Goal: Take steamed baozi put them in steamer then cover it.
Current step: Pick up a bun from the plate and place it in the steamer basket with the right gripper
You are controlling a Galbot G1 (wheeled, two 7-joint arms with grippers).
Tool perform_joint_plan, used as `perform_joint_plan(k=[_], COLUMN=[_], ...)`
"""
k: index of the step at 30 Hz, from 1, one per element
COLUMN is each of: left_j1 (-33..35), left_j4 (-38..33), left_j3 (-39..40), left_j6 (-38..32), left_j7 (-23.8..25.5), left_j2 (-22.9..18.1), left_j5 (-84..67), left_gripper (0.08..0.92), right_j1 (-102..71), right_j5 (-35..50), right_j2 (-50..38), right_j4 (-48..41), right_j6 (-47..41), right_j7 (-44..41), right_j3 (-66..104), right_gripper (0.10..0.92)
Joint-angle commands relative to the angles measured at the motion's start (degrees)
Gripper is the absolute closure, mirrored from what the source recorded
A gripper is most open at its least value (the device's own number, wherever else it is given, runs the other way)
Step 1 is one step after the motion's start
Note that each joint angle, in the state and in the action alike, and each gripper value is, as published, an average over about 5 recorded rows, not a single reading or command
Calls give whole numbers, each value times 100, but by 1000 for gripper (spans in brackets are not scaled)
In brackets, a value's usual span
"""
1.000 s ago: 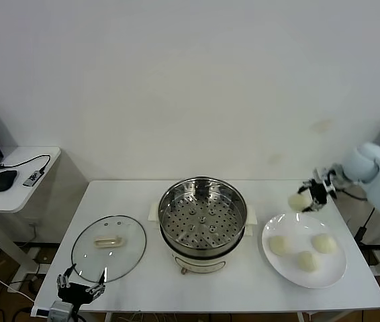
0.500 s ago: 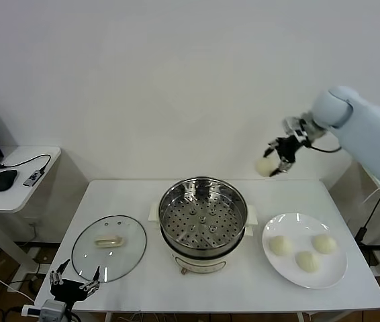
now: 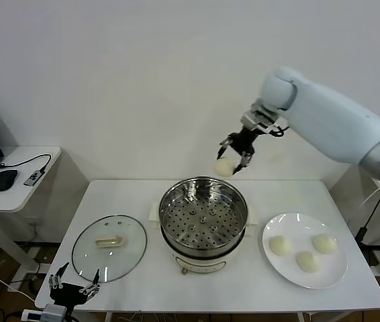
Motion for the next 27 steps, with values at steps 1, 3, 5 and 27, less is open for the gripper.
perform_joint_plan(k=[1, 3, 5, 27], left_j1=[49, 55, 63, 23], left_j4=[-15, -7, 2, 173], left_j3=[-10, -6, 7, 81], left_j6=[2, 0, -3, -14], left_j7=[2, -1, -3, -4], left_j2=[-20, -38, -45, 4], left_j5=[15, 16, 18, 26], left_gripper=[177, 177, 177, 177], right_j1=[-81, -156, -280, -1156], right_j5=[-320, -530, -879, -2798], right_j2=[529, 520, 532, 916], right_j4=[99, 209, 235, -749], right_j6=[1370, 1371, 1372, 1368], right_j7=[-69, -20, 65, 1346], right_j3=[-322, -331, -255, 402], right_gripper=[389, 389, 389, 389])
